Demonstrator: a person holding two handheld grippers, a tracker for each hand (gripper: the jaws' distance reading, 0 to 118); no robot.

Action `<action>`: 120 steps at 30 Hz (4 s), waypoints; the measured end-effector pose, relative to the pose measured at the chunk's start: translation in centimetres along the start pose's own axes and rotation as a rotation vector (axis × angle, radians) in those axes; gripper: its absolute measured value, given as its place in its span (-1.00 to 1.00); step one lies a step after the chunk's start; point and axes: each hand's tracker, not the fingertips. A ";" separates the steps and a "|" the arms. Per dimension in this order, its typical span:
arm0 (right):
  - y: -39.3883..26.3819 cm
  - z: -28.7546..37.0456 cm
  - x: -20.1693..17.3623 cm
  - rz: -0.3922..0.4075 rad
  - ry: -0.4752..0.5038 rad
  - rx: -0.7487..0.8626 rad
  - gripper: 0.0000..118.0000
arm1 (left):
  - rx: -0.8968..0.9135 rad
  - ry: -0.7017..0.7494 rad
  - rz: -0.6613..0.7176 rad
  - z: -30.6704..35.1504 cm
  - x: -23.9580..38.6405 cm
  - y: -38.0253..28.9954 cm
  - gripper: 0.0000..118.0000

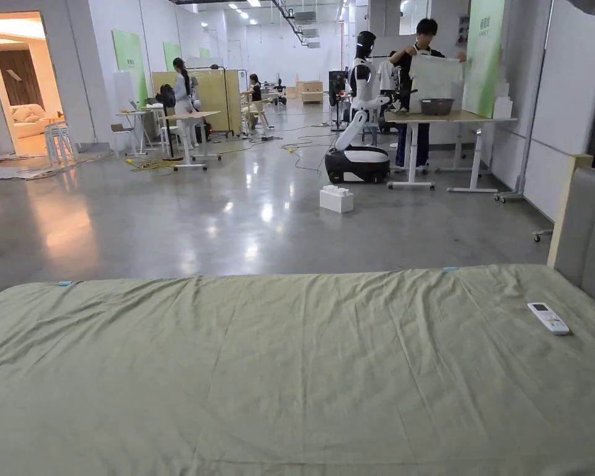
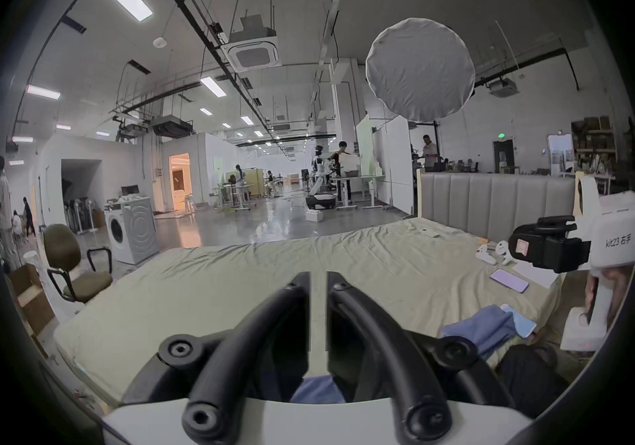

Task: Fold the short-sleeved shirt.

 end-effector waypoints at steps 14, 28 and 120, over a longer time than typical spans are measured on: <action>-0.2 0.1 0.8 -0.062 -0.022 -0.049 -1.00 | -0.043 0.006 0.028 0.3 -1.7 -0.8 -1.00; -4.8 -0.5 2.8 -0.198 -0.022 -0.251 -1.00 | -0.370 -0.106 0.521 -4.4 -14.0 -9.2 -0.62; -11.2 4.7 7.7 -0.397 -0.104 -0.450 -1.00 | -0.751 -0.370 0.675 -18.1 3.8 -19.0 -0.60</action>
